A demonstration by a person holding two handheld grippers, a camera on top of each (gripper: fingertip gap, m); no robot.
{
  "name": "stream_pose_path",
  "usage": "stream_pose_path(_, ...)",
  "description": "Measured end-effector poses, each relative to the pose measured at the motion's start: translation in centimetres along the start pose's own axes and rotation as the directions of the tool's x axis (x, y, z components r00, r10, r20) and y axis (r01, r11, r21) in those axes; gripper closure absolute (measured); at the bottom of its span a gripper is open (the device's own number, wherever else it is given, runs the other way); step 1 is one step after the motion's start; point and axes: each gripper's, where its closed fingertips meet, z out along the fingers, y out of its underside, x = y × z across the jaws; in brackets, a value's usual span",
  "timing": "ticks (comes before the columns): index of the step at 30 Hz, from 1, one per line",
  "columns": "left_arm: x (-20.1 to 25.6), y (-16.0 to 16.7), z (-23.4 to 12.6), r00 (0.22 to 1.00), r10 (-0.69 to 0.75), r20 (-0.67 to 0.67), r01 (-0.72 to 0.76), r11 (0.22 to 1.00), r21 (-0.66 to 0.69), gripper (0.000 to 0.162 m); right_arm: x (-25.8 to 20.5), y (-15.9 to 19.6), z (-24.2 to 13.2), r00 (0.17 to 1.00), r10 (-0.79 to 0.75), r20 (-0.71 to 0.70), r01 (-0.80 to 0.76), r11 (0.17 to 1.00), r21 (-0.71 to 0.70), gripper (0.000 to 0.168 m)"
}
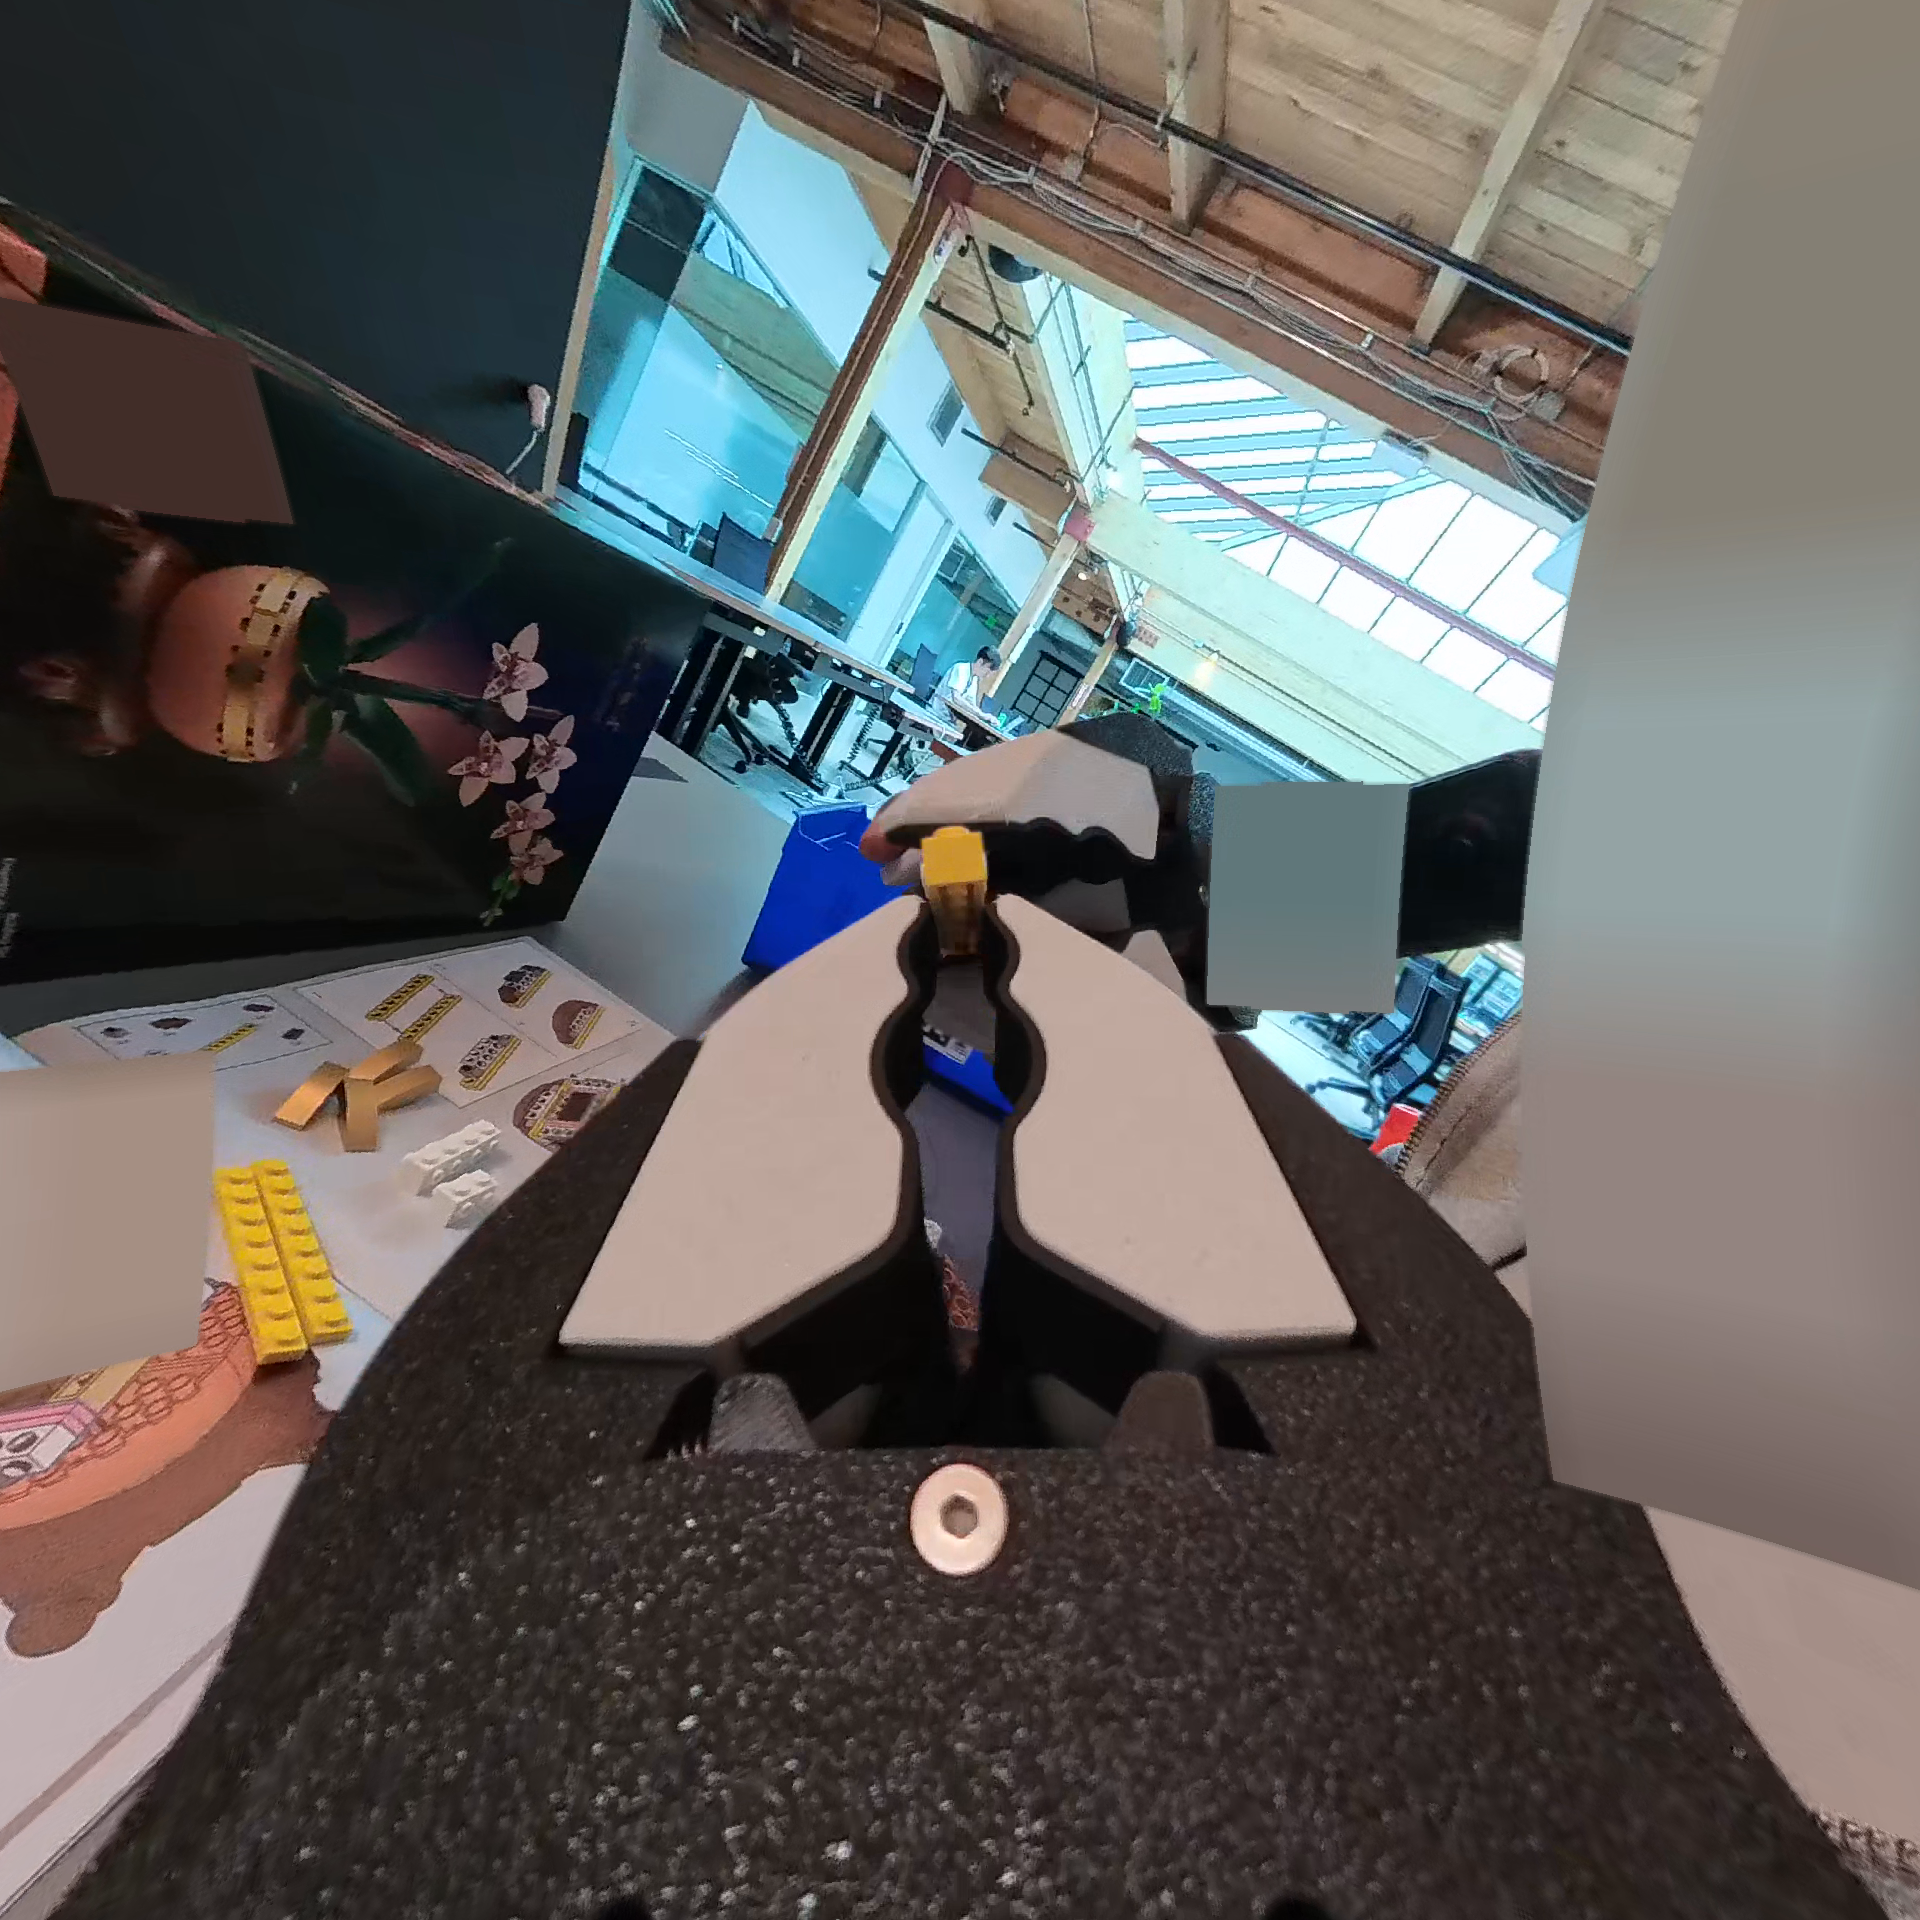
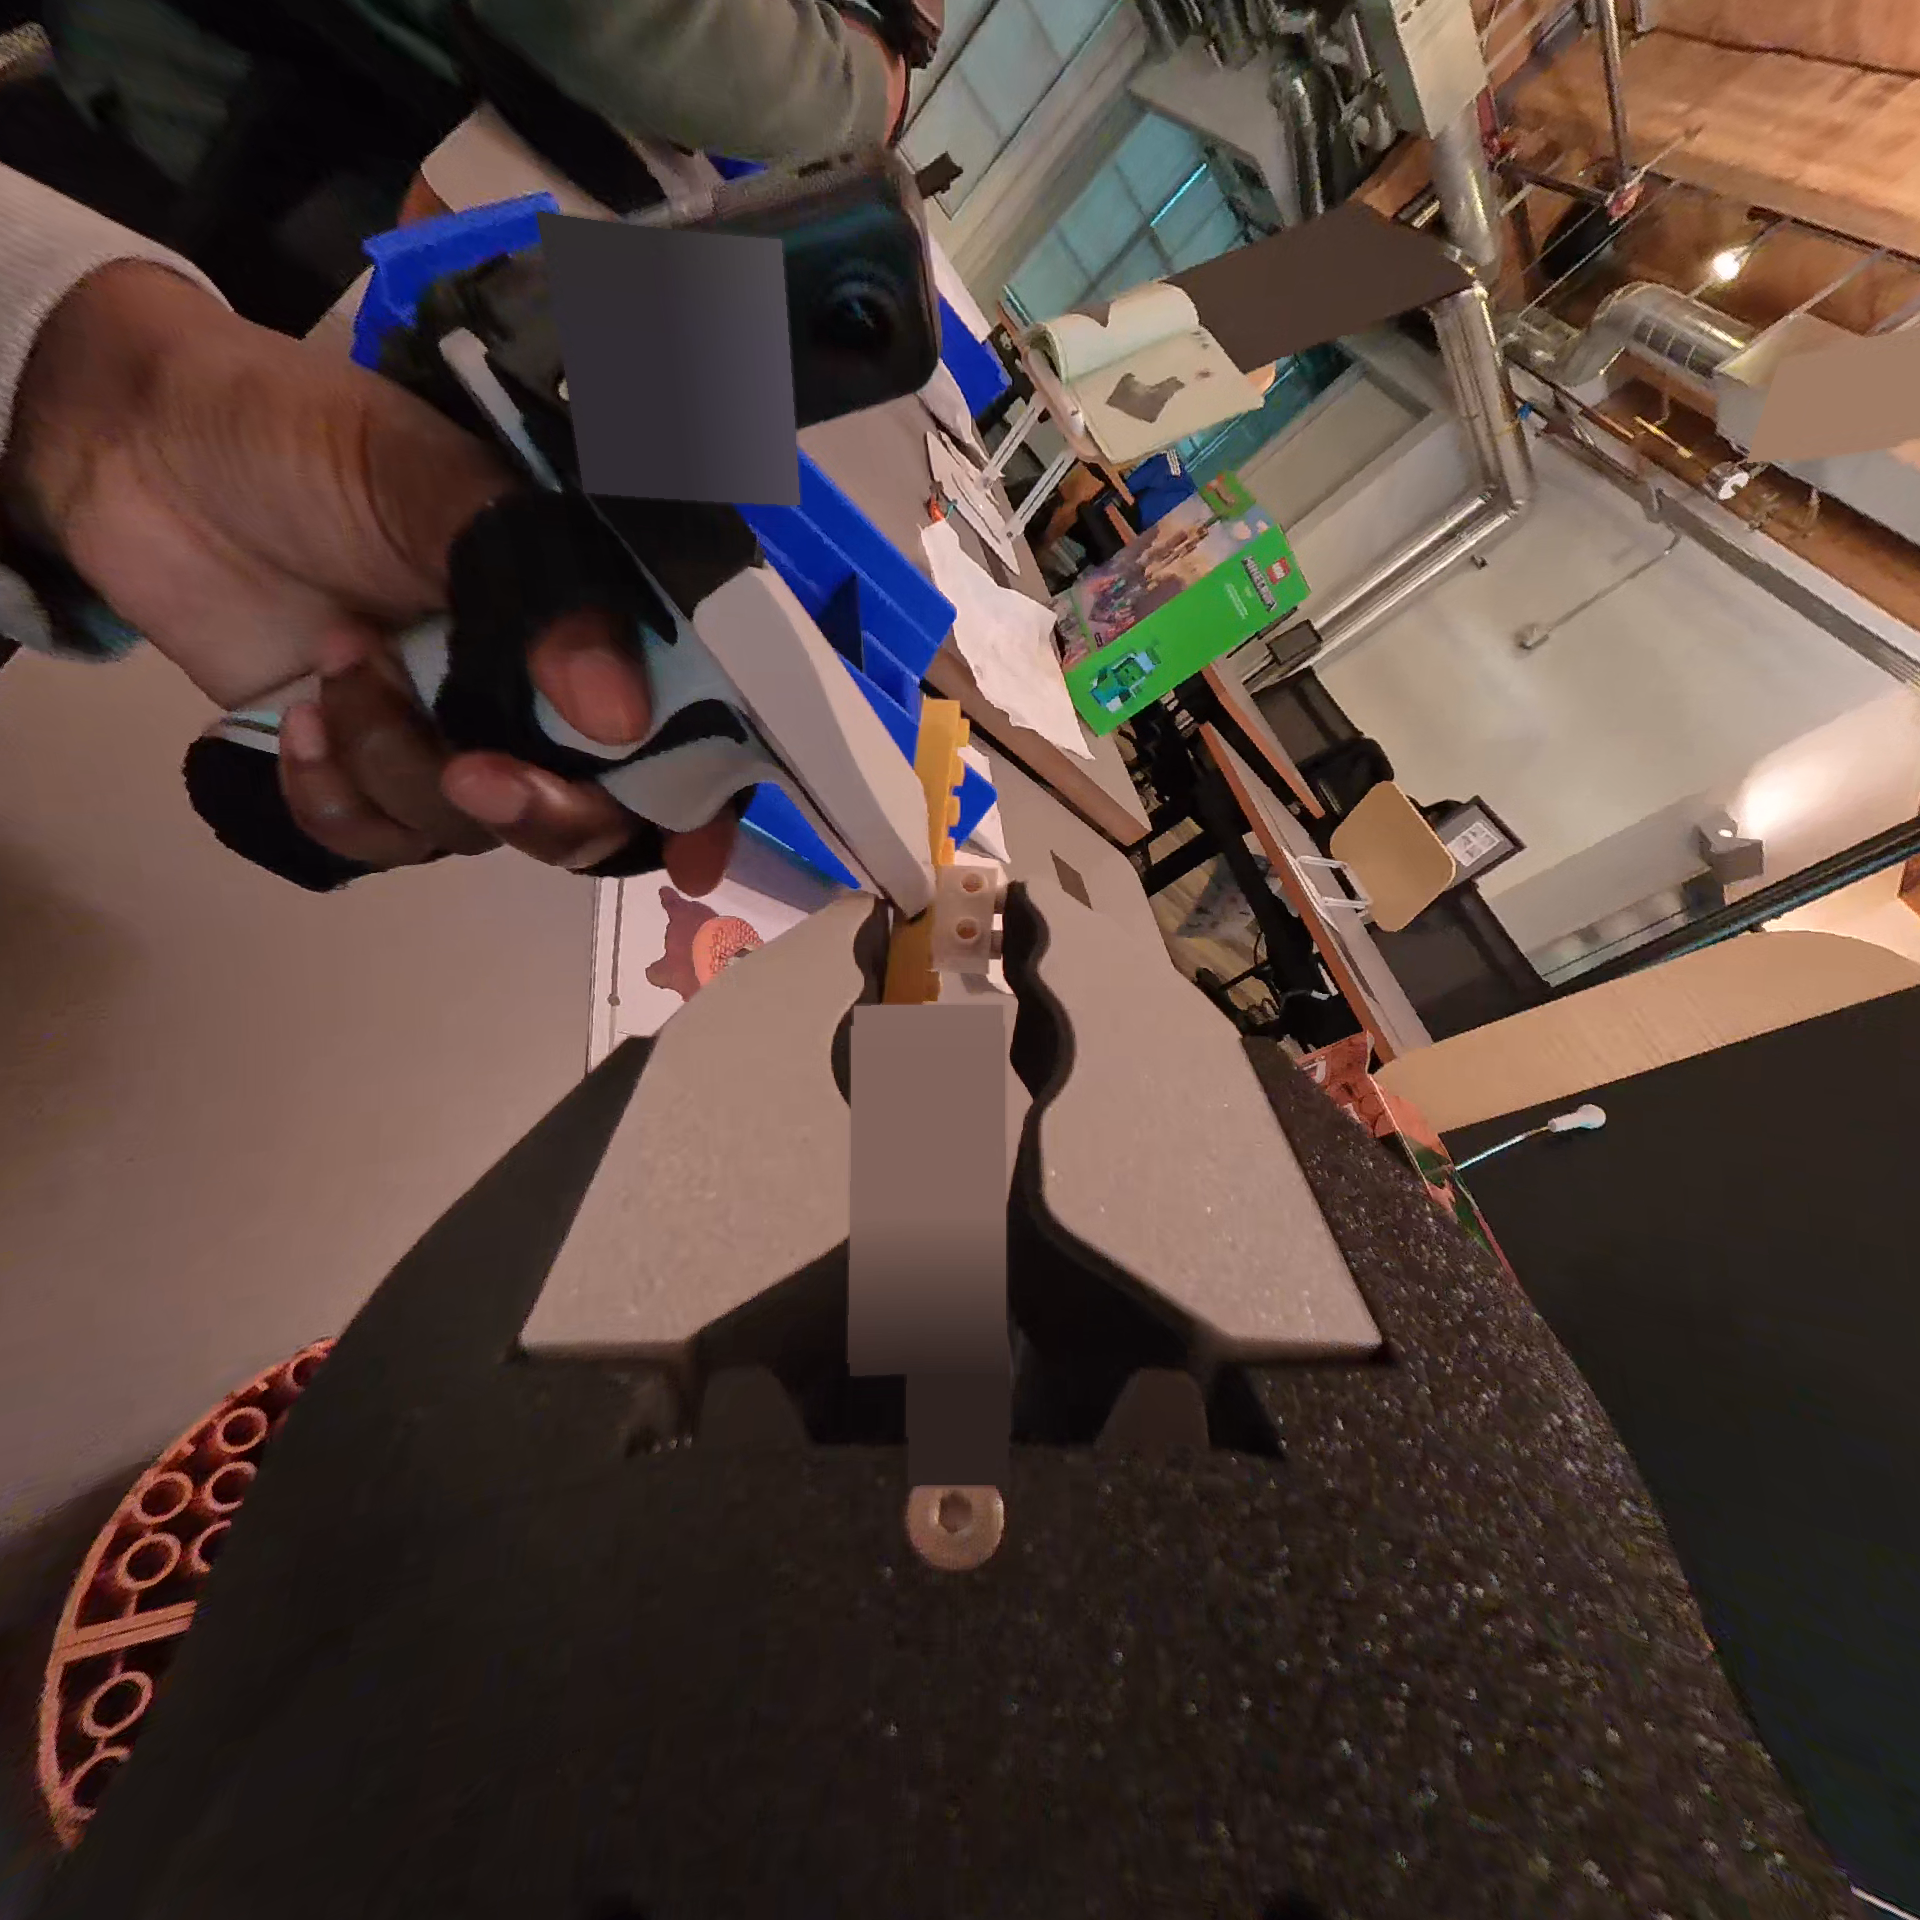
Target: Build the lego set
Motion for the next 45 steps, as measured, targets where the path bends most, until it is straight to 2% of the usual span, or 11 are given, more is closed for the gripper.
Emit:
stream_pose_path(15,-0.4,0.6,-0.1,0.996,0.086,0.011,-0.085,0.996,-0.016,0.154,-0.6,0.4,0.5,0.997,-0.081,-0.016,0.081,0.997,-0.019,0.148)
stream_pose_path(20,-0.9,-0.1,-0.6,0.994,0.1,0.036,-0.102,0.994,0.043,0.155,-0.8,1.3,0.1,0.999,-0.022,-0.028,0.02,0.999,-0.041,0.139)
stream_pose_path(23,-1.2,0.7,-0.5,0.993,0.11,0.04,-0.11,0.994,-0.004,0.155,-1.1,1.8,-0.1,0.999,-0.009,-0.032,0.007,0.998,-0.057,0.151)
stream_pose_path(26,-1.3,1.2,-0.2,0.994,0.108,0.035,-0.108,0.994,-0.014,0.155,-1.0,2.1,-0.3,0.998,-0.022,-0.06,0.016,0.996,-0.088,0.153)
stream_pose_path(30,-1.2,1.5,0.4,0.995,0.097,0.023,-0.097,0.995,0.011,0.154,-1.2,1.8,-0.1,0.993,0.045,-0.113,-0.053,0.996,-0.076,0.153)
stream_pose_path(32,-1.4,1.9,0.3,0.991,0.132,0.028,-0.132,0.991,-0.019,0.155,-1.8,2.3,-0.5,0.993,0.115,-0.036,-0.118,0.989,-0.085,0.149)
stream_pose_path(35,-2.5,2.3,-0.4,0.984,0.17,0.058,-0.166,0.984,-0.064,0.155,-0.9,4.2,-2.5,0.934,0.348,0.077,-0.339,0.935,-0.106,0.14)
stream_pose_path(37,-3.0,3.1,-0.9,0.984,0.176,0.036,-0.17,0.977,-0.132,0.155,0.2,6.8,-4.0,0.867,0.484,0.119,-0.455,0.866,-0.208,0.146)
stream_pose_path(39,-3.6,4.5,-1.3,0.981,0.193,0.02,-0.183,0.956,-0.228,0.155,-0.6,10.5,-4.8,0.774,0.606,0.183,-0.487,0.755,-0.439,0.154)
stream_pose_path(41,-4.2,5.5,-1.4,0.975,0.223,0.014,-0.21,0.936,-0.283,0.155,-1.7,13.8,-4.5,0.736,0.639,0.223,-0.414,0.685,-0.599,0.159)
stream_pose_path(45,-5.2,6.4,-1.1,0.971,0.24,0.011,-0.224,0.919,-0.323,0.155,-4.3,17.3,-2.1,0.728,0.603,0.325,-0.244,0.672,-0.699,0.161)
